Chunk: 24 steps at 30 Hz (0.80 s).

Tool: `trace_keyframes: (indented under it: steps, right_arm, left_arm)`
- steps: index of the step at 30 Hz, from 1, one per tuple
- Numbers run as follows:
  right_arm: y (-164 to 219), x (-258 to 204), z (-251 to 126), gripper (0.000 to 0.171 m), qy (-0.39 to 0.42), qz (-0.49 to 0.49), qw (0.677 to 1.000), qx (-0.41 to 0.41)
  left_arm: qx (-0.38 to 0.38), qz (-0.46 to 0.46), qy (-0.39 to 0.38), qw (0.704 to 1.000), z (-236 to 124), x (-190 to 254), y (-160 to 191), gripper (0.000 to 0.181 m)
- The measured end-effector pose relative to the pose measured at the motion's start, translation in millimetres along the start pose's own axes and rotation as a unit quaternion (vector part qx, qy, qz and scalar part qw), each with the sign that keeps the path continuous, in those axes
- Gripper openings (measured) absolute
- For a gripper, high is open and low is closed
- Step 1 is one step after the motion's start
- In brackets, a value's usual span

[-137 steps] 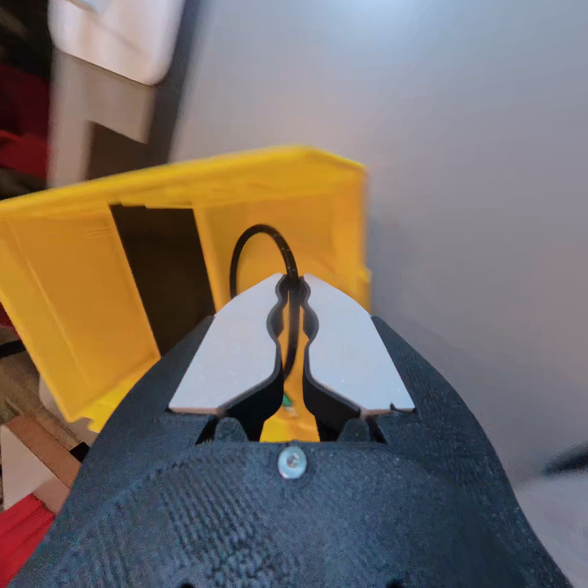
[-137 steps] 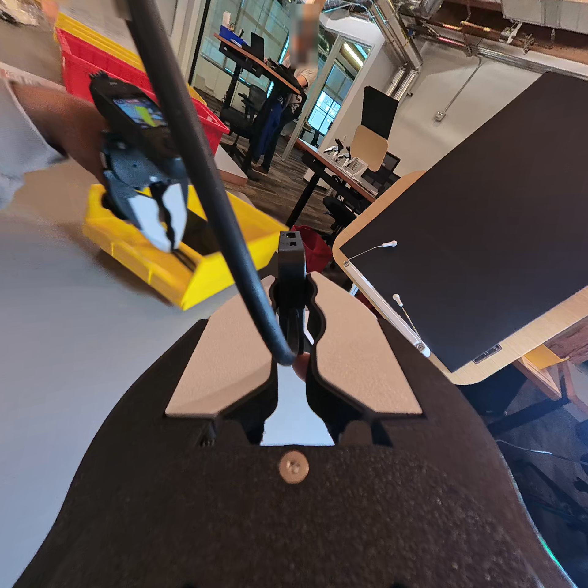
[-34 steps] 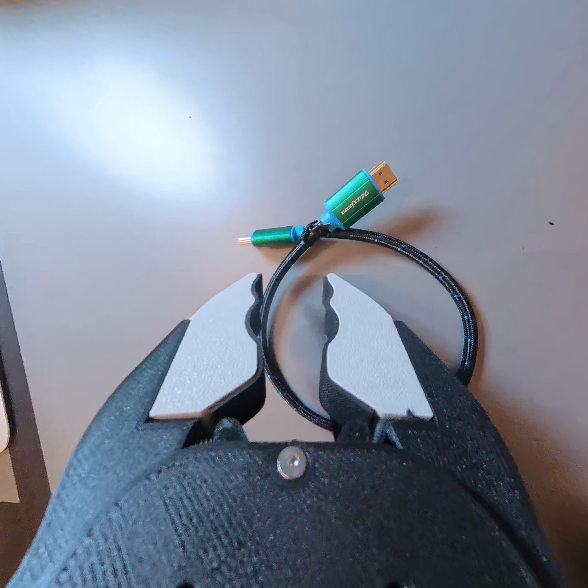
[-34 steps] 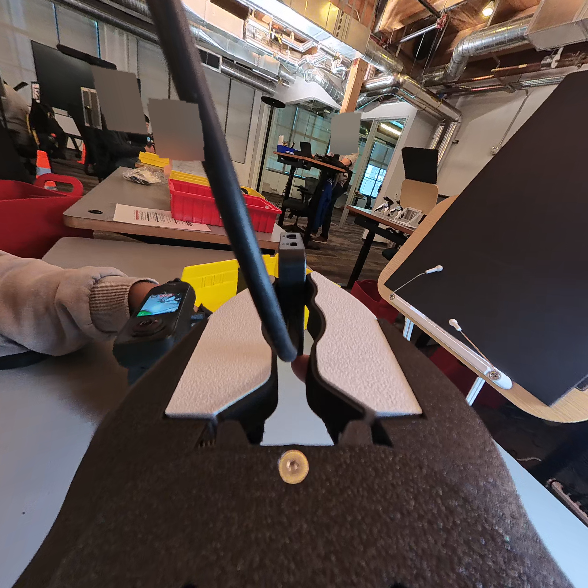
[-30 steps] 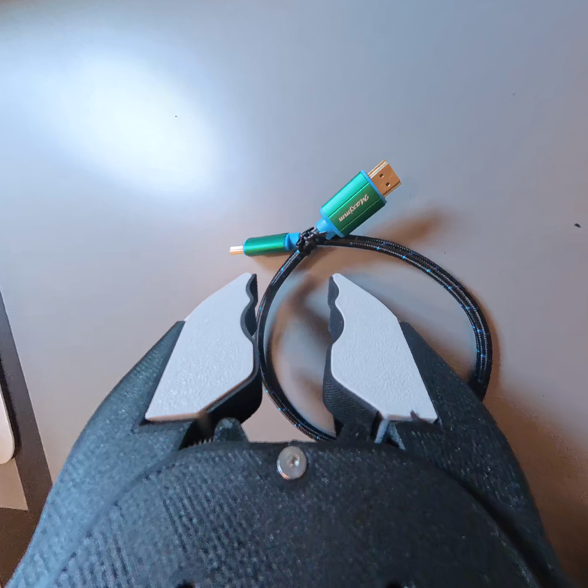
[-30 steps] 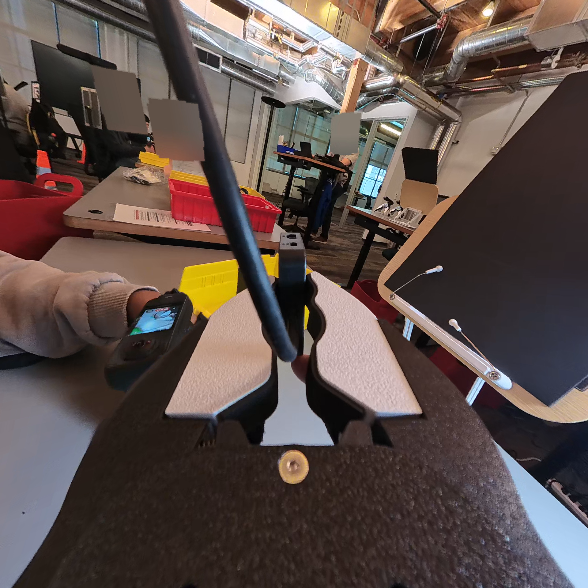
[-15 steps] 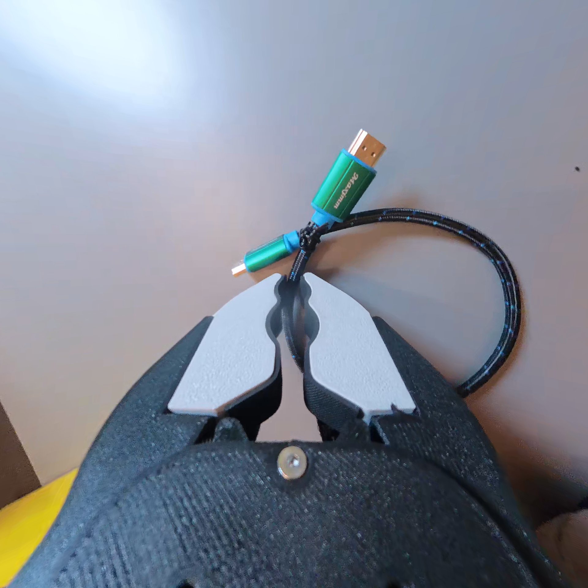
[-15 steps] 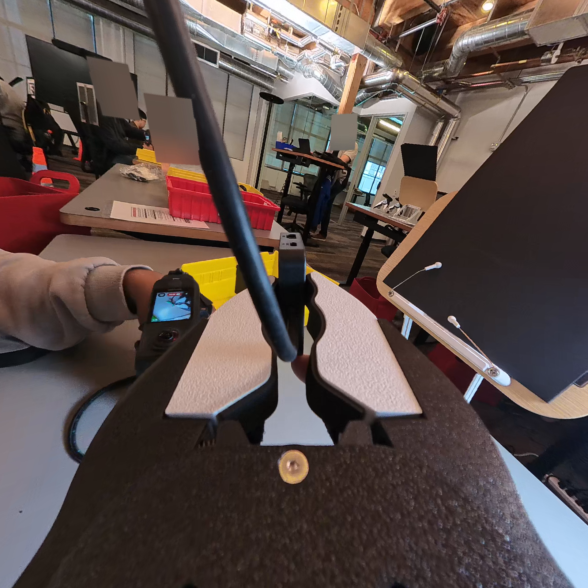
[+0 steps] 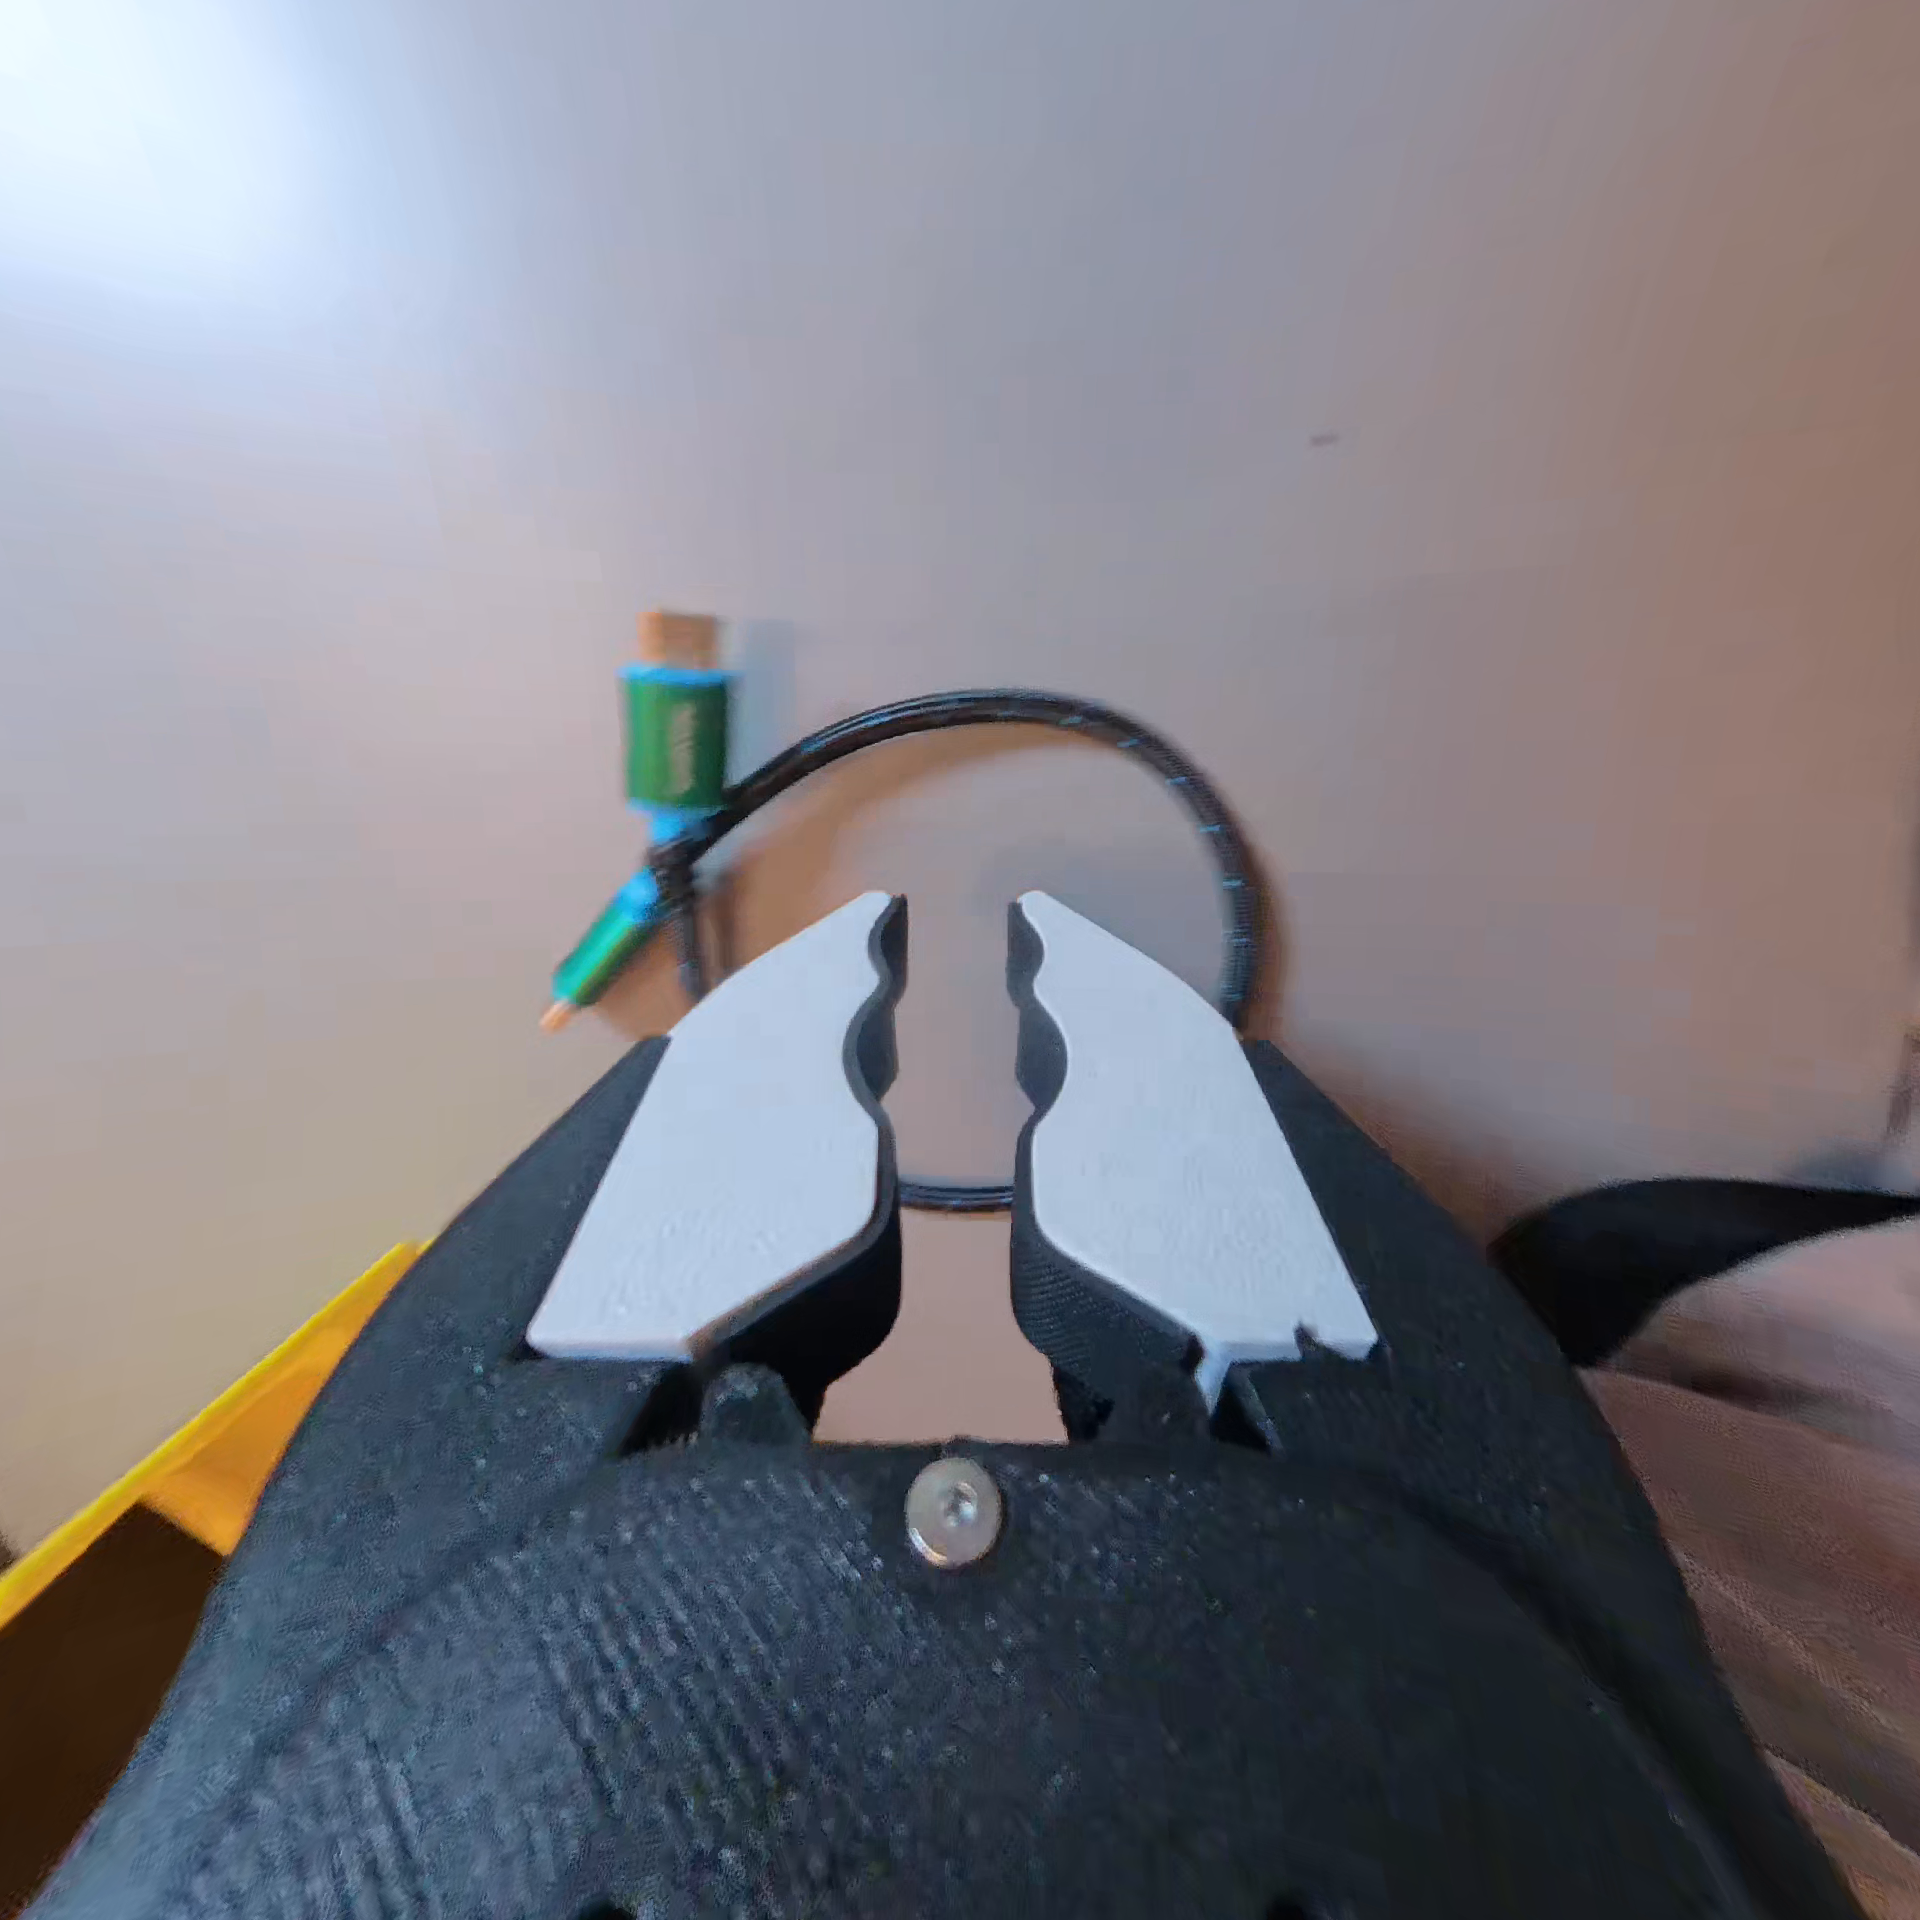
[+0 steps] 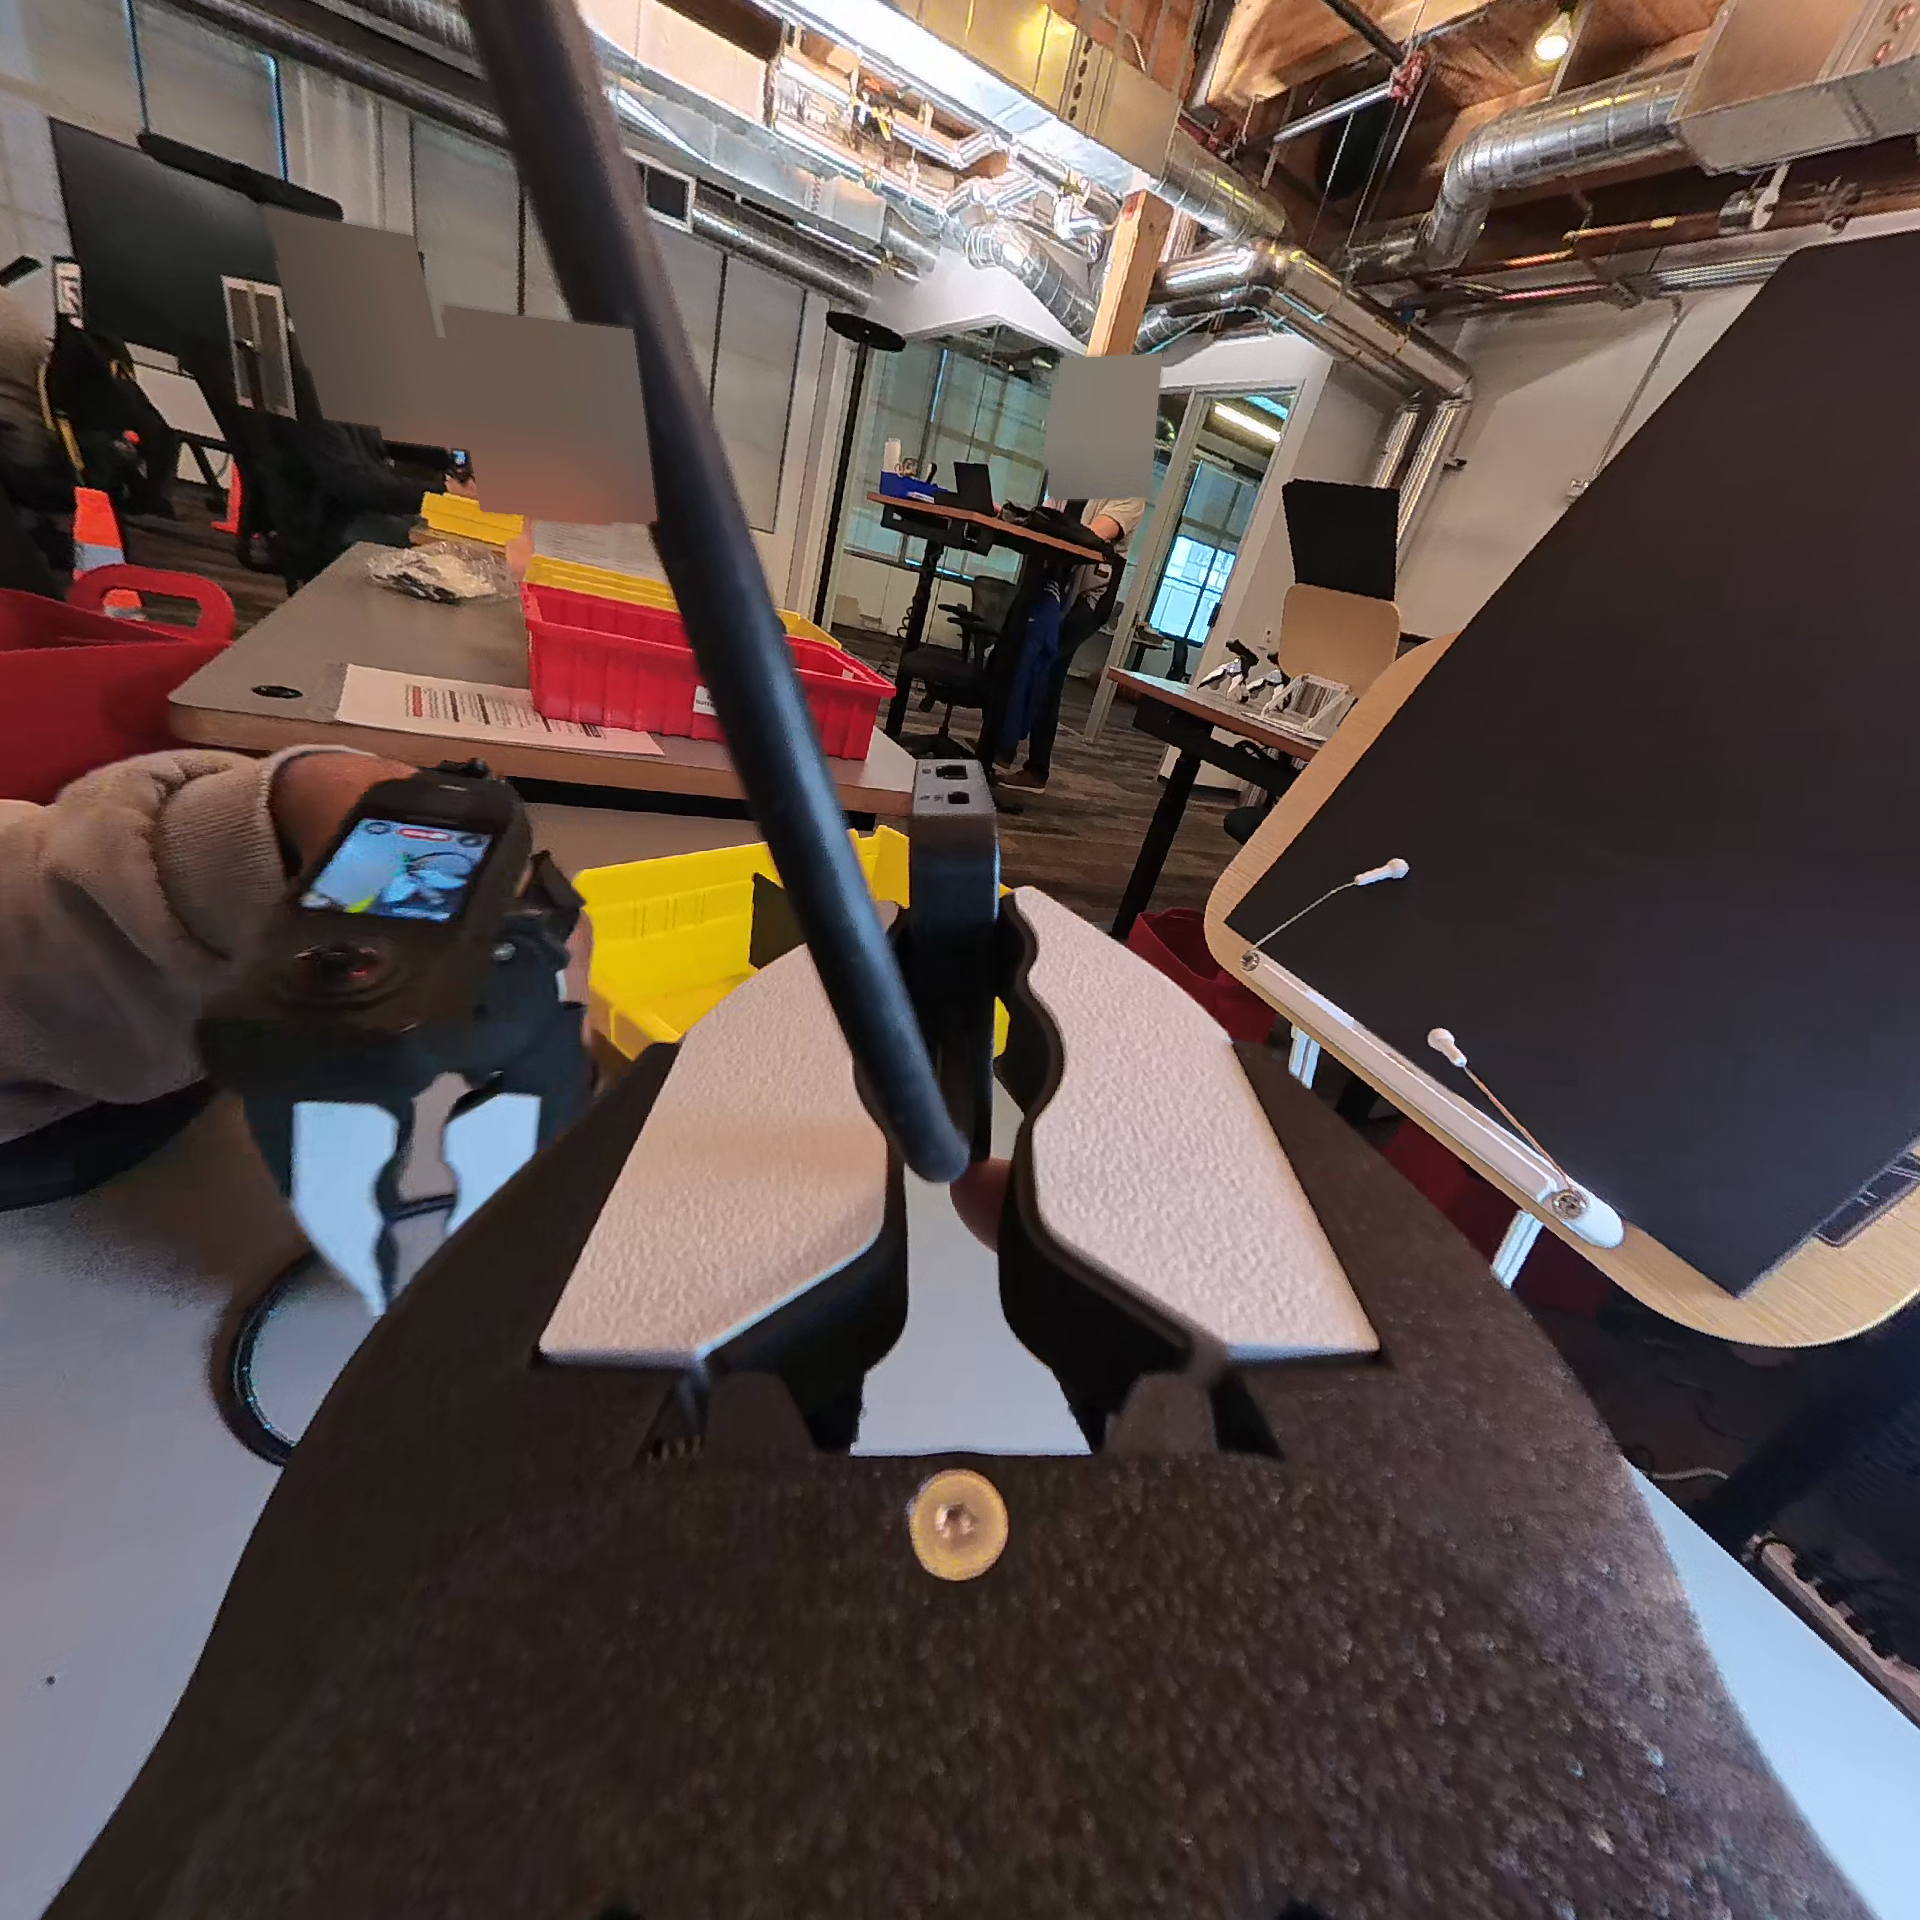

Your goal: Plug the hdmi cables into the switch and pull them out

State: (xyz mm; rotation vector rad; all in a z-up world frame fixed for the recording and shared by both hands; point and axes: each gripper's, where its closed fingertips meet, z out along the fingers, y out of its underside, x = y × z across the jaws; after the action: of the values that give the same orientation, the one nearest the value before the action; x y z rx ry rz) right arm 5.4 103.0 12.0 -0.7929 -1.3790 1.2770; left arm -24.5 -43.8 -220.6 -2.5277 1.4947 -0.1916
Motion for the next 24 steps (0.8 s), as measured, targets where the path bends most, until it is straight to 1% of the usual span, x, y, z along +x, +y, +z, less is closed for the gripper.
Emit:
trace_keyframes:
  steps: [3, 6, 9, 10, 17, 21, 24]
  right_arm:
    - [-1.0, 1.6, -2.3, 0.014, 0.005, -0.002, 1.000, 0.000]
    - [-5.4, 3.4, -6.3, 0.014, 0.010, -0.007, 1.000, 0.004]
    - [-11.3, 7.1, -12.4, 0.014, 0.017, -0.008, 1.000, 0.013]
    - [-12.8, 8.8, -14.6, 0.014, 0.020, -0.008, 1.000, 0.016]
    - [-18.3, 17.2, -24.8, 0.014, 0.035, -0.006, 0.999, 0.026]
    - [-20.5, 17.5, -26.6, 0.014, 0.038, -0.009, 0.999, 0.027]
    - [-18.3, 18.9, -26.0, 0.014, 0.040, -0.005, 0.999, 0.025]
  left_arm:
    - [-0.032, 0.022, 0.040, 0.998, 10.7, 23.2, -5.4, 0.019]
    - [-0.084, 0.013, 0.066, 0.994, 26.2, 32.3, 2.5, 0.024]
    - [-0.111, 0.006, 0.084, 0.990, 37.1, 37.5, 6.3, 0.026]
    - [-0.115, 0.005, 0.082, 0.990, 38.3, 37.4, 5.7, 0.023]
    - [-0.107, 0.019, 0.077, 0.991, 39.1, 48.2, -10.2, 0.036]
    - [-0.087, 0.034, 0.080, 0.992, 30.7, 59.7, -18.8, 0.033]
    - [-0.122, 0.034, 0.067, 0.990, 35.8, 65.7, -10.4, 0.034]
